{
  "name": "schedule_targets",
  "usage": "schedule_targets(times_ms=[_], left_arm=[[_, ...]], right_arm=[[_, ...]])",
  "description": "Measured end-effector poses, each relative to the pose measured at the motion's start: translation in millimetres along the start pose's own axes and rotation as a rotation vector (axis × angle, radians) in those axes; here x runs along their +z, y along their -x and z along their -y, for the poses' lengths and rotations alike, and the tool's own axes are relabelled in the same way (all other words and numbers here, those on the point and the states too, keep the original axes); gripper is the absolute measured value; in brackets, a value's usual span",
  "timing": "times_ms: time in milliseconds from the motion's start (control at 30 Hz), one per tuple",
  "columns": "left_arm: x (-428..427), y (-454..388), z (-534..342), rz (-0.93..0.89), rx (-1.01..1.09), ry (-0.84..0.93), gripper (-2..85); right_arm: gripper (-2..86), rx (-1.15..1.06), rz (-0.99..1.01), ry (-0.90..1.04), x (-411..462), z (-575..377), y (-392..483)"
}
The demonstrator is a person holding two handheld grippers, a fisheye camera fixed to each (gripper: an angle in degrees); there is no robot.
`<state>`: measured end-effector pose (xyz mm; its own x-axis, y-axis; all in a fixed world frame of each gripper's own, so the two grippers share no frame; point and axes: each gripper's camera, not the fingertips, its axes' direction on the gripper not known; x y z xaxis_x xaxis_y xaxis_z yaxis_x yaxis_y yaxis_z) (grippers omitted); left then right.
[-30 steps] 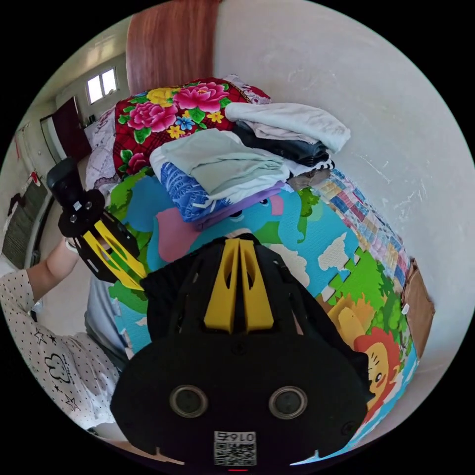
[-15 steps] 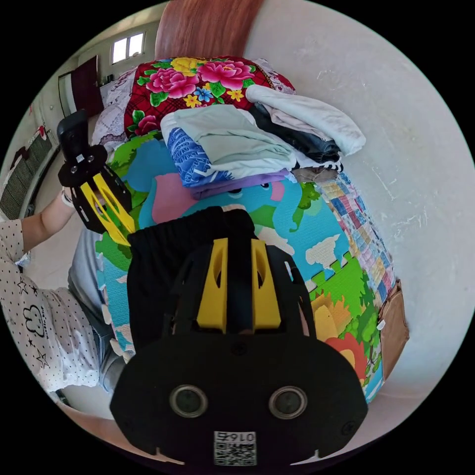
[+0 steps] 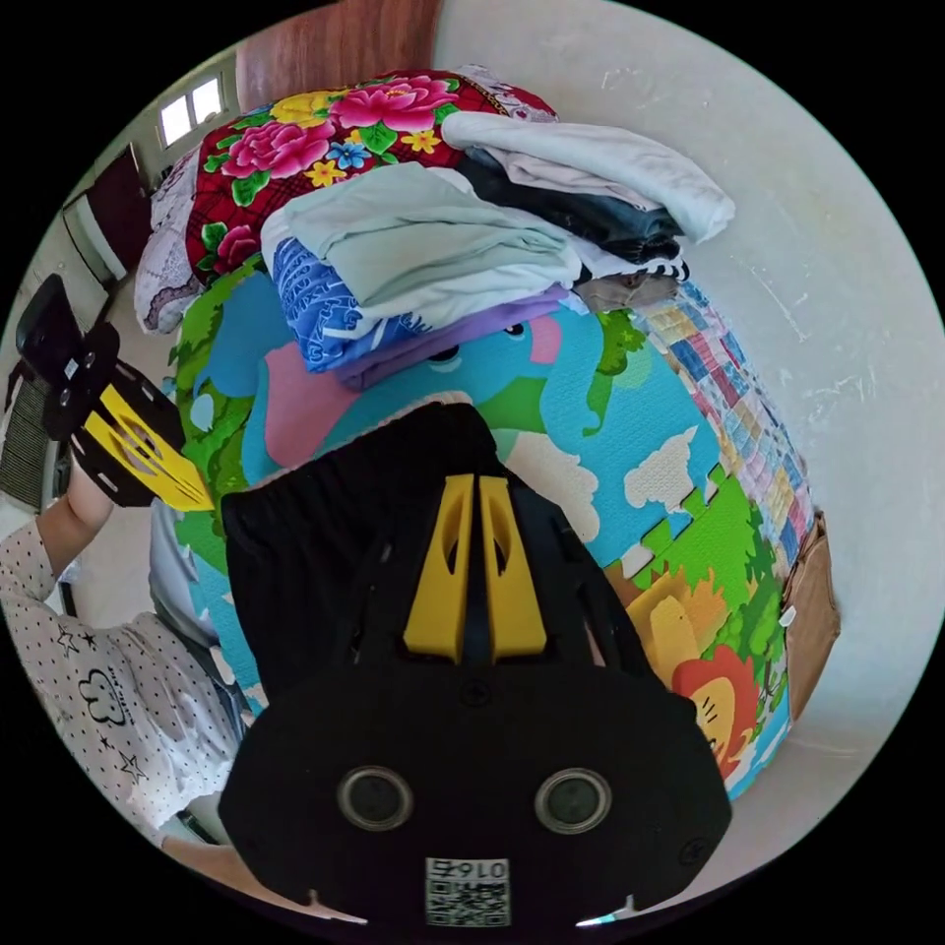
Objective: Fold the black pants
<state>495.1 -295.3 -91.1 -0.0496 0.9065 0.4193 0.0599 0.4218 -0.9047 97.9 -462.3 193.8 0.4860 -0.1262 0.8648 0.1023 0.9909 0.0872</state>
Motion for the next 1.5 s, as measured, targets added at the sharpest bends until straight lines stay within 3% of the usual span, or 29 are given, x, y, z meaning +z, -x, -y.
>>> schedule_targets(times_ms=[133,233,333,533,733,933,1067,1267,1500], left_arm=[[-9,-33,17,0.053,0.104,-0.083,1.9],[6,-47,37,0.169,0.092,0.013,6.8],[17,-45,42,0.138,0.038,0.095,8.6],[18,-30,34,0.131,-0.072,0.089,7.7],[21,-35,33,0.065,-0.041,0.084,6.4],[10,-70,30,0.101,0.172,0.042,0.4],[-17,-74,25,0.071,0.258,0.021,-0.5],[-9,-55,19,0.072,0.151,0.062,0.0],[-33,-65,22,0.066,0.008,-0.037,2.9]], right_arm=[[-0.5,-0.042,-0.101,-0.034,-7,5,8],[-0.5,-0.032,-0.098,-0.035,-14,9,2],[-0.5,-0.014,-0.081,-0.054,-21,8,-5],[-0.5,0.001,-0.032,-0.082,-30,4,-22],[-0.5,-0.001,-0.026,-0.082,-28,6,-33],[-0.5,0.032,-0.037,-0.081,-24,5,-47],[-0.5,0.103,0.119,-0.092,-27,7,-71],[0.2,0.15,0.202,-0.093,3,15,-91],[5.8,0.193,0.185,-0.125,-1,-6,-105]])
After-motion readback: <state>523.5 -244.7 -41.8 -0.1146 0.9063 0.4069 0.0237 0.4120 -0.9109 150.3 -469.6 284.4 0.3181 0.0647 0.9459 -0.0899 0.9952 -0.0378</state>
